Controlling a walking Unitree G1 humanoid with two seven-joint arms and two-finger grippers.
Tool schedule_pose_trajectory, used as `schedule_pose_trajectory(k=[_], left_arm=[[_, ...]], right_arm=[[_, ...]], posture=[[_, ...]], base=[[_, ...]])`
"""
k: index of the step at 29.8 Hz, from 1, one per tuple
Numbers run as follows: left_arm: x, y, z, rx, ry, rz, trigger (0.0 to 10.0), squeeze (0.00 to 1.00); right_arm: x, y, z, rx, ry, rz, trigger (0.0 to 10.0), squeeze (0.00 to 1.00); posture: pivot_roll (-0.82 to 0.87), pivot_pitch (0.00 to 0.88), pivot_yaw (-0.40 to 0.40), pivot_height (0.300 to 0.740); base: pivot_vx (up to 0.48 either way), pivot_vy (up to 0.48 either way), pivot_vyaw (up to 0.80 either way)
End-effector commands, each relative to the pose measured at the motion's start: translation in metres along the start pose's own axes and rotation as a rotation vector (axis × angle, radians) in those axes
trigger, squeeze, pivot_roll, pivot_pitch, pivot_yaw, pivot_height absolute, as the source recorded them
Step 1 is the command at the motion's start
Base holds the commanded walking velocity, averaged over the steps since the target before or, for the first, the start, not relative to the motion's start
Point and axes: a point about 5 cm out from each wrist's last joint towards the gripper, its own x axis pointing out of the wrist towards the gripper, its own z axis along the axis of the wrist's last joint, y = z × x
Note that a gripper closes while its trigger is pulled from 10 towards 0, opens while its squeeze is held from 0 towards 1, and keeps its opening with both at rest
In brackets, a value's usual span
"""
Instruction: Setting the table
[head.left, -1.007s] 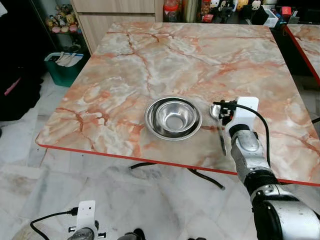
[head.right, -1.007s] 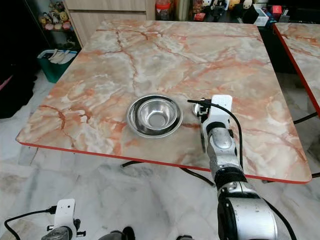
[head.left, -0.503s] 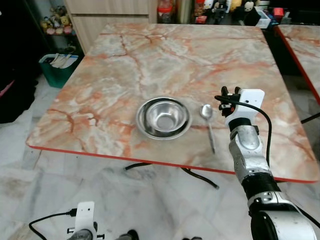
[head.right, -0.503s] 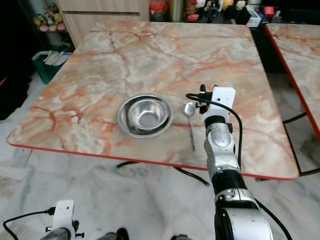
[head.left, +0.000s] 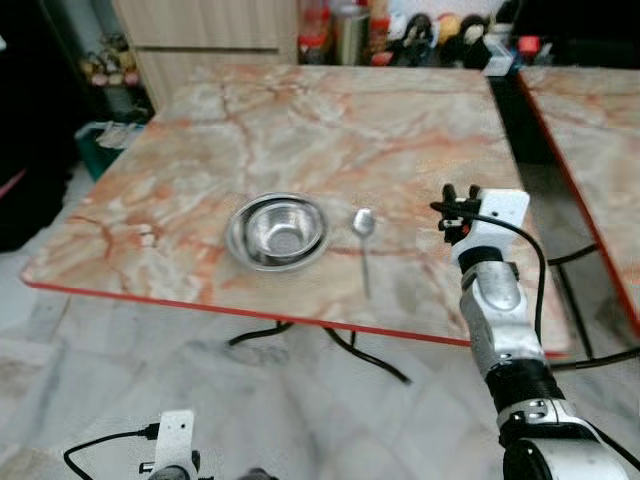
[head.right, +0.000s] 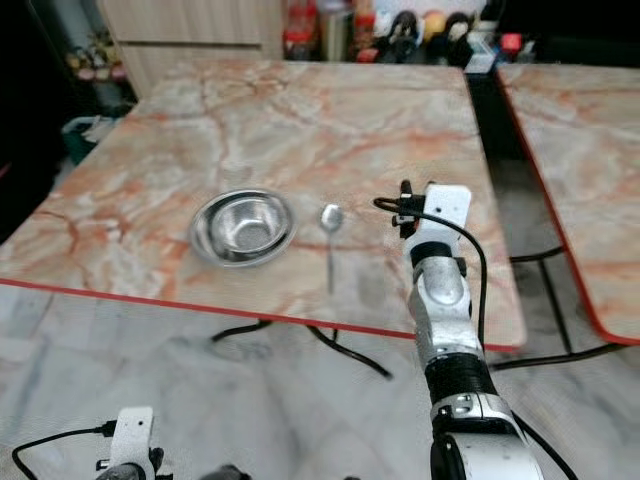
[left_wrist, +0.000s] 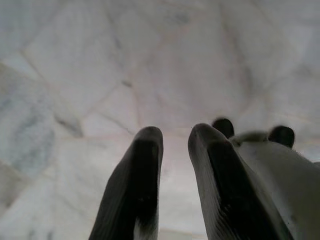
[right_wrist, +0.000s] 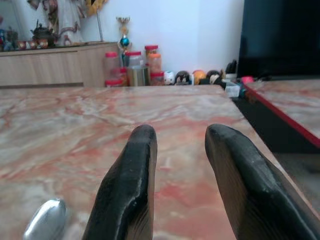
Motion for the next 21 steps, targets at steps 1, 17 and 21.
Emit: schedule_pose_trajectory(k=[1,17,21], left_arm=[[-0.001,0.005,-0.004,0.014,0.018,0.010,10.0,0.00],[-0.001,0.004,-0.008,0.018,0.024,0.001,10.0,0.00],[-0.002,0.004,-0.009,0.018,0.026,0.000,10.0,0.00]], right_arm=[[0.000,0.002,0.005,-0.004,-0.017,0.010,10.0,0.00],[-0.005,0.010,-0.003,-0.016,0.028,0.051,10.0,0.00],[-0.005,0.007,-0.003,-0.013,0.035,0.039,10.0,0.00]], posture=[[0.01,0.066,0.017,0.740],[0.00,0.028,0.010,0.740],[0.00,0.022,0.011,0.740]], base=[[0.000,-0.458,0.00],[0.000,-0.431,0.15],[0.000,-0.434,0.00]])
